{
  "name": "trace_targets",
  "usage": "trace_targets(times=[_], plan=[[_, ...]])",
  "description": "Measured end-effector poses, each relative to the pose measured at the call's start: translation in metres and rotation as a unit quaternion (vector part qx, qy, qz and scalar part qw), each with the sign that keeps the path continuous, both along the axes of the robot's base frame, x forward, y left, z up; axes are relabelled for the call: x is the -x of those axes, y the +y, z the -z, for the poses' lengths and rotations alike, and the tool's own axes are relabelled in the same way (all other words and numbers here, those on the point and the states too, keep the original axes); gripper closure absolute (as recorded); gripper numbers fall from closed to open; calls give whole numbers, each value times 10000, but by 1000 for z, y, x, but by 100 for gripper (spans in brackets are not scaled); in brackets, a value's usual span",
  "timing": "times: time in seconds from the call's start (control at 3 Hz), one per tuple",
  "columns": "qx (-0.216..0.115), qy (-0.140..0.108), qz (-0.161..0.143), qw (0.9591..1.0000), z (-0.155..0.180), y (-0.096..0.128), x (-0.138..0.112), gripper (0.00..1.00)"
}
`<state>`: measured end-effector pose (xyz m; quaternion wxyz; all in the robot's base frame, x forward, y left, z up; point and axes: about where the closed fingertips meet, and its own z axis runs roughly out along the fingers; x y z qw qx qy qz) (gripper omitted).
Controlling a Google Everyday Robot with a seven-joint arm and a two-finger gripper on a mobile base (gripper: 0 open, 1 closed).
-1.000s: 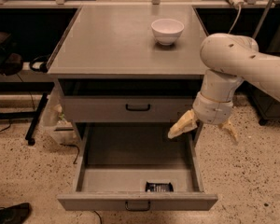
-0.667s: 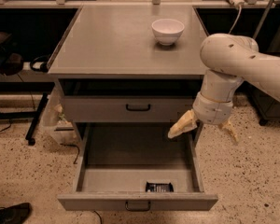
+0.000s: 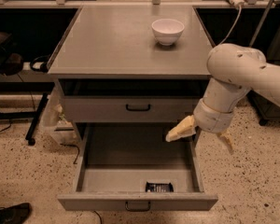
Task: Pick rxbar blueberry from middle drawer and place on counter
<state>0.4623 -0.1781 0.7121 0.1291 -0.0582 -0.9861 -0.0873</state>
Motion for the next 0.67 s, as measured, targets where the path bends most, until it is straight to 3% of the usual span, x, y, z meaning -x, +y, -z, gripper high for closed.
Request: trace_targets(times=[0.67], plan=[[-400,-362,73,9985,64,51,-7,0]])
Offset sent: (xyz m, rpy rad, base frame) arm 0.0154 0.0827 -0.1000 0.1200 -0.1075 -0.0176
